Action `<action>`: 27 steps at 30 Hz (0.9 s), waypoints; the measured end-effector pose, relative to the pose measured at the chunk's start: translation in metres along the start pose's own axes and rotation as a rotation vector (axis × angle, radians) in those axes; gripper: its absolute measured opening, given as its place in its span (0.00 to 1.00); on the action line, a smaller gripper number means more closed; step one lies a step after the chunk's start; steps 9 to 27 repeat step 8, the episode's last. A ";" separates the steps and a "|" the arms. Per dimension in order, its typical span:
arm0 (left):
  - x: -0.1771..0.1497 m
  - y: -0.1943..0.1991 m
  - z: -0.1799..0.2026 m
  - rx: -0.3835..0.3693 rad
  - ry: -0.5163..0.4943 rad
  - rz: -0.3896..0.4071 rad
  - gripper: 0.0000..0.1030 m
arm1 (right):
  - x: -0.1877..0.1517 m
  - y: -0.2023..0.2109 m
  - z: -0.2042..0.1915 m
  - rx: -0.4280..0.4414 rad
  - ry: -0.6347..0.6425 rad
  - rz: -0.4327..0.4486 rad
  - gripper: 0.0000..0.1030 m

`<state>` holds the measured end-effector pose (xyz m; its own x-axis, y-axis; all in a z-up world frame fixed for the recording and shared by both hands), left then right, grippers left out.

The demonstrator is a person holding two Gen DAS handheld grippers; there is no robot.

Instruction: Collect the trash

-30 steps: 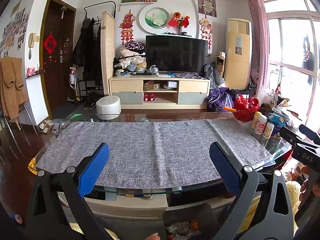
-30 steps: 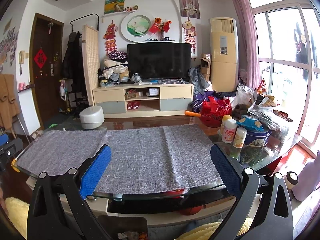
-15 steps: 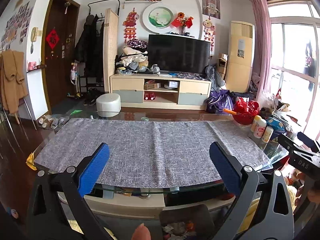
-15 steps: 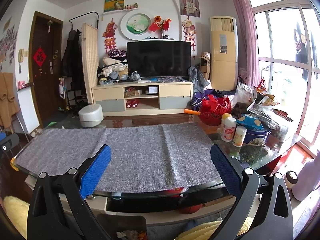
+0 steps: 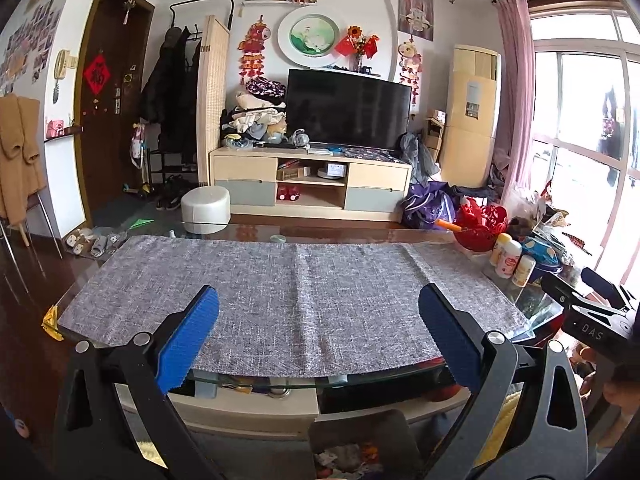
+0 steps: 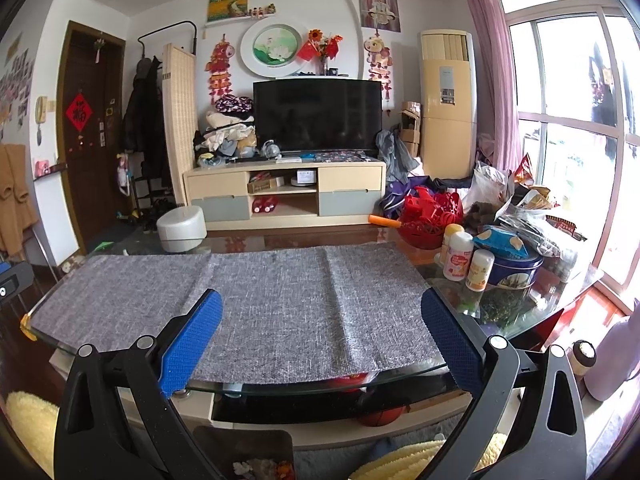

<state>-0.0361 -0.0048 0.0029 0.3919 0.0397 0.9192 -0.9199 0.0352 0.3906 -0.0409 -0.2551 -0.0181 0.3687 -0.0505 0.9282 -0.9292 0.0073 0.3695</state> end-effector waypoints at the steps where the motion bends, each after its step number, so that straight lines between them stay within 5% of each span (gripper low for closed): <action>1: -0.001 0.001 0.000 0.006 0.000 0.002 0.92 | 0.000 0.000 0.000 0.000 0.000 0.000 0.97; 27: -0.002 0.001 0.002 0.051 -0.032 0.029 0.92 | 0.001 -0.001 0.001 -0.001 -0.001 0.001 0.97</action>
Point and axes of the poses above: each gripper's, at about its wrist camera, not at the fingertips, and y roughly against the way its jaws point, z to its right, x to its top, the point moved 2 cm from there along -y, roughly the way its jaws point, and after that the axes turned 3 degrees about x, right-handed, at the moved point
